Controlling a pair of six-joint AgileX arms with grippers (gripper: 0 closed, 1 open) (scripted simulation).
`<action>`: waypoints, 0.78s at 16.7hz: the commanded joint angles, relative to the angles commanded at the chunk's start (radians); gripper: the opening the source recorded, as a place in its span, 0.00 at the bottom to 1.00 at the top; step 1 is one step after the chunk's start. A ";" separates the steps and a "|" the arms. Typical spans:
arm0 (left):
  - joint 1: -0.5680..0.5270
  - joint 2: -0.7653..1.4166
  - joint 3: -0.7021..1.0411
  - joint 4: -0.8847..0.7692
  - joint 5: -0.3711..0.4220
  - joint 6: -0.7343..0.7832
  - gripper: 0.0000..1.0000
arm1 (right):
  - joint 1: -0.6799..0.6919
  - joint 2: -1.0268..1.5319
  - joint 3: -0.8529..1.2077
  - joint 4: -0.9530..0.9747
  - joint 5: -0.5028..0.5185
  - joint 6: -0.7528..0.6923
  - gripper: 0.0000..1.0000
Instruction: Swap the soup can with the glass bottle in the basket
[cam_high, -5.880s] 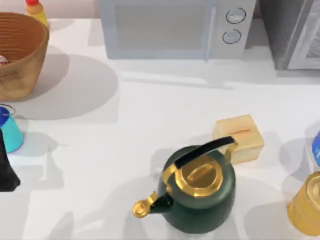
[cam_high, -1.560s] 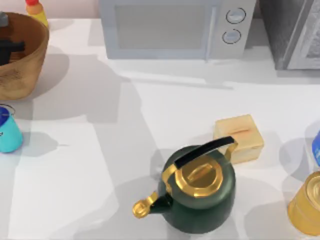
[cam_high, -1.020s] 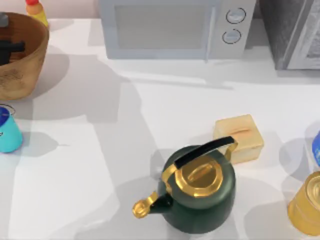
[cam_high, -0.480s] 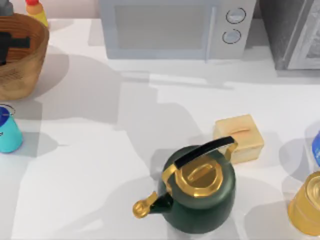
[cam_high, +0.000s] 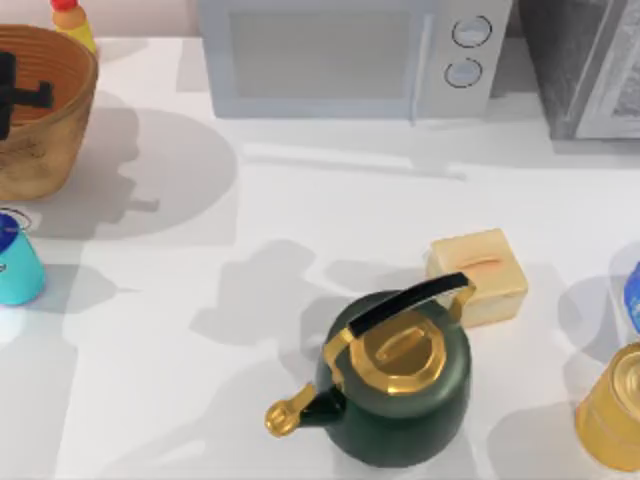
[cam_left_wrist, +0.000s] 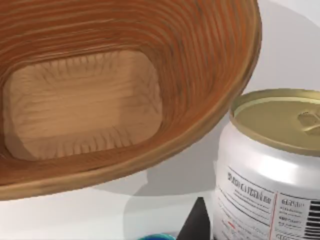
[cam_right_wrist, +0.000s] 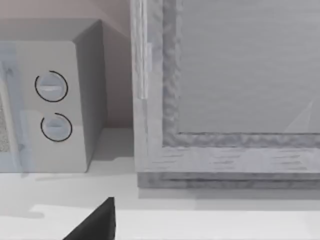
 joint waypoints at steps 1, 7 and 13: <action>-0.003 -0.127 -0.110 0.035 0.005 -0.010 0.00 | 0.000 0.000 0.000 0.000 0.000 0.000 1.00; 0.013 -0.838 -0.720 0.279 -0.041 -0.032 0.00 | 0.000 0.000 0.000 0.000 0.000 0.000 1.00; 0.023 -1.282 -1.108 0.595 -0.091 -0.084 0.00 | 0.000 0.000 0.000 0.000 0.000 0.000 1.00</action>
